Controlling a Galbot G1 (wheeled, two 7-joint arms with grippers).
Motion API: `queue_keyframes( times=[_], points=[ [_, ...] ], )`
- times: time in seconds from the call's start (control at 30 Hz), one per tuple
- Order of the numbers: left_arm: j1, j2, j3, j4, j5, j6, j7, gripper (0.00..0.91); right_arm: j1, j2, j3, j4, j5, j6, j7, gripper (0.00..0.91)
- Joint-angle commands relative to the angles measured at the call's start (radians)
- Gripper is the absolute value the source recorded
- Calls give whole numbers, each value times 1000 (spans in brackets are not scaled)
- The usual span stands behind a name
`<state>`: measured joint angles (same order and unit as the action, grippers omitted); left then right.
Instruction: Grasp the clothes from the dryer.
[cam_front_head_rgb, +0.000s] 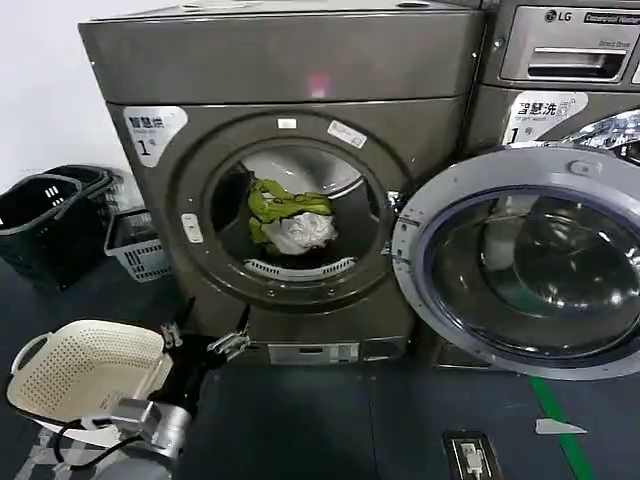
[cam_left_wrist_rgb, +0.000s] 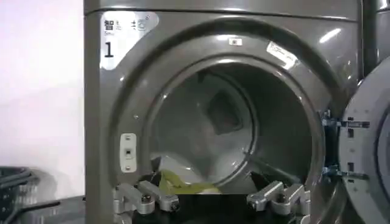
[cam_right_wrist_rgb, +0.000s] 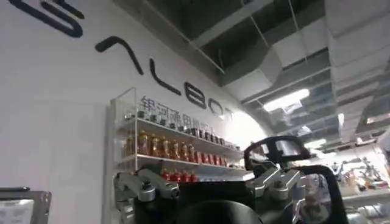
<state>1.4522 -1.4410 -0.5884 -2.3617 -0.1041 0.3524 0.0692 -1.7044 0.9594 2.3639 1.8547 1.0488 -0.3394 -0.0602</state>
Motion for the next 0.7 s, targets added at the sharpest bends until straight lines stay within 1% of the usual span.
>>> queue_keyframes(
  times=[0.03, 0.3, 0.37, 0.43, 0.53, 0.7],
  points=[
    [1, -1, 1, 2, 0, 0, 1, 907, 1, 2, 1, 6, 6, 3, -8, 907],
    [1, -2, 1, 0, 2, 0, 5, 907, 3, 12, -10, 9, 0, 13, -12, 907],
    [1, -1, 0, 0, 1, 0, 6, 907, 4, 12, -9, 8, 1, 35, -29, 907],
    [0, 0, 2, -1, 2, -1, 10, 907, 6, 12, -9, 6, 4, 44, -34, 907],
    [0, -1, 7, 0, 5, -15, 19, 907, 8, 12, -5, 8, 23, 52, -18, 907],
    [0, -1, 13, 5, 11, -22, 23, 907, 3, 13, -3, 11, 25, 66, -20, 907]
  ],
)
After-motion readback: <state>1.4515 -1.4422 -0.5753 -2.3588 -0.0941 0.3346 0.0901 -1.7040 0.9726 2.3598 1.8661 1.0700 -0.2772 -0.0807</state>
